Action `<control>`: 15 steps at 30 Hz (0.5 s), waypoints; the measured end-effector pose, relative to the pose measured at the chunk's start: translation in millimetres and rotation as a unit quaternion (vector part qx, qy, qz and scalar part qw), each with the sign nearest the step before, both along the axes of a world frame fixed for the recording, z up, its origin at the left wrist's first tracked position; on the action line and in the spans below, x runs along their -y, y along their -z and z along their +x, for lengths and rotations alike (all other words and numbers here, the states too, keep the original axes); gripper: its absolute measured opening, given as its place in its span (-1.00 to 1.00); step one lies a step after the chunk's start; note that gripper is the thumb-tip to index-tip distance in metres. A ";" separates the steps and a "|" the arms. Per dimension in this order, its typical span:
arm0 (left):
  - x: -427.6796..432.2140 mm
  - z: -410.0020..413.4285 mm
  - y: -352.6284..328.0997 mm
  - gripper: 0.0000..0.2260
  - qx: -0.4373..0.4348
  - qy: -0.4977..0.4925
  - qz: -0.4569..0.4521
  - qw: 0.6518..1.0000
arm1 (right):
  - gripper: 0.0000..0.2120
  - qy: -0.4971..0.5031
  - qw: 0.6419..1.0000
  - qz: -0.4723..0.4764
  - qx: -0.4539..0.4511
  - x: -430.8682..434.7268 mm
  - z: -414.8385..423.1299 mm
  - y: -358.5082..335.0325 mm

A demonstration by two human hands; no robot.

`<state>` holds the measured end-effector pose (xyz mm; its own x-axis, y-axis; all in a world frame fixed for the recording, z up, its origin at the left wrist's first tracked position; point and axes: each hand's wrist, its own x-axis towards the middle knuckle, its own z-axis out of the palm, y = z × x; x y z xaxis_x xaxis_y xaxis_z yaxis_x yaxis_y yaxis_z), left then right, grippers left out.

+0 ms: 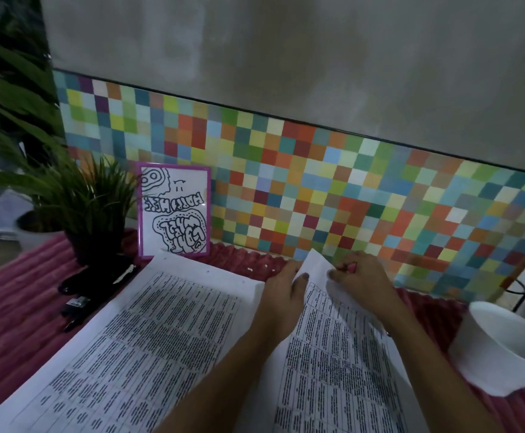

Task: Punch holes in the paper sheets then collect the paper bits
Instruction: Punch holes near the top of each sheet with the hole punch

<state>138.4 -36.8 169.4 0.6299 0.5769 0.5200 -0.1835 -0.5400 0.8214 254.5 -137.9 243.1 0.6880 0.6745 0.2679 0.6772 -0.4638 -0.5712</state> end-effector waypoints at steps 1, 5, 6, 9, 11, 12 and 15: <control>-0.3 0.4 0.4 -0.77 -0.007 -0.003 0.003 1.000 | -0.61 -0.001 1.000 0.004 0.000 -0.2 -0.5 -1.0; 1.2 0.1 -0.5 -0.81 -0.027 -0.016 0.007 0.999 | -0.55 0.024 1.000 -0.001 -0.012 -1.8 0.0 -3.5; 1.7 0.5 -0.5 -0.82 -0.029 -0.016 0.010 0.999 | -0.57 0.034 0.999 -0.007 -0.015 -2.6 1.1 -2.8; 2.5 0.3 -2.3 -0.82 -0.036 -0.018 0.014 0.999 | -0.97 0.027 1.000 0.009 -0.010 -1.8 -8.9 -10.0; 3.0 0.1 -3.0 -0.83 -0.034 -0.020 0.013 0.999 | -0.71 0.004 0.999 -0.002 0.038 -0.3 -11.3 -10.7; 3.2 -0.2 -3.5 -0.83 -0.031 -0.021 0.012 0.999 | -0.76 -0.018 0.998 -0.006 0.053 0.0 -11.0 -10.3; 3.4 0.3 -1.5 -0.83 -0.030 -0.018 0.008 0.999 | -0.90 -0.053 0.998 -0.029 0.015 2.6 -13.5 -13.0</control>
<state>138.7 -40.3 171.0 0.6396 0.5912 0.4914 -0.1150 -0.5585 0.8215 241.0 -140.4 256.2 0.6038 0.7582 0.2462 0.7411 -0.4202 -0.5236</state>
